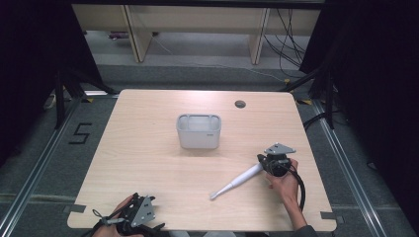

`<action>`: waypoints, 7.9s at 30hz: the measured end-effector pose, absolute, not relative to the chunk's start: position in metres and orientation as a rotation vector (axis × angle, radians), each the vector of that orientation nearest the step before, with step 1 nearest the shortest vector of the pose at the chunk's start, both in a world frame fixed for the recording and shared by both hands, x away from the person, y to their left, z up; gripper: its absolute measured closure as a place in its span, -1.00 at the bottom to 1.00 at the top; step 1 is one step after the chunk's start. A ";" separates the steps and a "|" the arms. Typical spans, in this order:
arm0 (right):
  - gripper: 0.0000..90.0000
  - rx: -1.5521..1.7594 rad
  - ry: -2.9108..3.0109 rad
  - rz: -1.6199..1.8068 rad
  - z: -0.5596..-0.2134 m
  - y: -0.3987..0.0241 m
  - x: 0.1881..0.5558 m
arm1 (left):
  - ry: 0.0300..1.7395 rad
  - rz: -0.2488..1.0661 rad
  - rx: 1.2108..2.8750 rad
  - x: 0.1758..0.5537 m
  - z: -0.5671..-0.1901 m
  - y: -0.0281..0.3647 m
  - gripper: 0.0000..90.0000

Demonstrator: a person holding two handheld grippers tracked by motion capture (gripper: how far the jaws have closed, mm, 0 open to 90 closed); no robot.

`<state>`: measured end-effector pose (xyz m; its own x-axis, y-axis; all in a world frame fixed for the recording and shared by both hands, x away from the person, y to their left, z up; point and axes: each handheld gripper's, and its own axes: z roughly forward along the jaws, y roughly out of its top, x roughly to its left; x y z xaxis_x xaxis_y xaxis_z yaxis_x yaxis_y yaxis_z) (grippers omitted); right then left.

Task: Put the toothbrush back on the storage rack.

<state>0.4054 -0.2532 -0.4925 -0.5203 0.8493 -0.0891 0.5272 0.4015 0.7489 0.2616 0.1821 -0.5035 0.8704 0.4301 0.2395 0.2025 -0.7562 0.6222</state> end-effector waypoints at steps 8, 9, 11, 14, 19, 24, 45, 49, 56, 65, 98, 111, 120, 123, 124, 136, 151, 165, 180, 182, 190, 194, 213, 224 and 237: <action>1.00 1.168 2.229 0.902 -0.495 -0.253 0.408 | 0.454 0.494 2.439 0.262 -0.504 0.182 -0.66; 1.00 1.165 2.229 0.901 -0.497 -0.253 0.408 | 0.455 0.494 2.437 0.262 -0.504 0.182 -0.66; 1.00 1.167 2.235 0.898 -0.496 -0.253 0.407 | 0.452 0.494 2.436 0.261 -0.504 0.182 -0.66; 1.00 1.169 2.241 0.894 -0.496 -0.255 0.408 | 0.455 0.494 2.440 0.262 -0.504 0.182 -0.66; 1.00 1.205 2.263 0.874 -0.497 -0.254 0.405 | 0.453 0.494 2.439 0.261 -0.504 0.182 -0.66; 1.00 1.235 2.277 0.881 -0.496 -0.255 0.403 | 0.452 0.493 2.438 0.261 -0.504 0.182 -0.66; 1.00 1.212 2.338 0.833 -0.493 -0.257 0.377 | 0.457 0.500 2.431 0.261 -0.503 0.183 -0.66; 1.00 1.248 2.358 0.825 -0.491 -0.250 0.368 | 0.459 0.502 2.434 0.262 -0.503 0.183 -0.66; 1.00 1.163 2.392 0.817 -0.490 -0.247 0.360 | 0.461 0.504 2.431 0.262 -0.503 0.183 -0.66; 0.99 1.123 2.403 0.821 -0.489 -0.243 0.352 | 0.458 0.498 2.439 0.262 -0.503 0.183 -0.66; 0.90 1.120 2.442 0.831 -0.486 -0.232 0.341 | 0.458 0.494 2.441 0.262 -0.504 0.182 -0.66; 0.08 1.275 2.432 0.829 -0.468 -0.226 0.367 | 0.464 0.515 2.451 0.262 -0.504 0.182 -0.66; -0.02 1.323 2.489 0.768 -0.467 -0.219 0.386 | 0.460 0.498 2.450 0.264 -0.504 0.182 -0.66; -0.03 1.336 2.519 0.729 -0.470 -0.214 0.391 | 0.460 0.500 2.450 0.264 -0.504 0.182 -0.66; -0.03 1.340 2.520 0.711 -0.471 -0.213 0.393 | 0.459 0.499 2.450 0.264 -0.504 0.182 -0.66; 0.00 1.342 2.580 0.612 -0.473 -0.198 0.404 | 0.458 0.495 2.442 0.263 -0.504 0.182 -0.66; 0.19 1.318 2.635 0.516 -0.476 -0.193 0.417 | 0.456 0.475 2.459 0.264 -0.504 0.181 -0.66; 0.44 1.259 2.714 0.404 -0.478 -0.190 0.424 | 0.450 0.488 2.442 0.264 -0.504 0.181 -0.66; 0.45 1.247 2.761 0.273 -0.475 -0.183 0.430 | 0.450 0.521 2.454 0.264 -0.505 0.180 -0.66; 0.45 1.255 2.754 0.262 -0.475 -0.181 0.430 | 0.448 0.515 2.451 0.264 -0.504 0.180 -0.66; 0.47 1.231 2.754 0.232 -0.475 -0.178 0.428 | 0.448 0.519 2.452 0.264 -0.505 0.180 -0.66; 0.47 1.210 2.761 0.196 -0.474 -0.178 0.429 | 0.448 0.516 2.450 0.264 -0.504 0.179 -0.66; 0.48 1.249 2.699 0.389 -0.452 -0.209 0.420 | 0.442 0.489 2.444 0.265 -0.504 0.180 -0.66; 0.48 1.270 2.532 0.743 -0.420 -0.237 0.415 | 0.446 0.490 2.435 0.265 -0.504 0.180 -0.66; 0.48 1.179 2.371 1.067 -0.416 -0.237 0.419 | 0.448 0.495 2.432 0.265 -0.503 0.180 -0.66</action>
<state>0.4186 -0.2367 -0.4161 -0.6249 0.7778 0.0675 0.5664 0.3920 0.7249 0.2653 0.1801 -0.5029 0.8730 0.4247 0.2399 0.1970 -0.7569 0.6232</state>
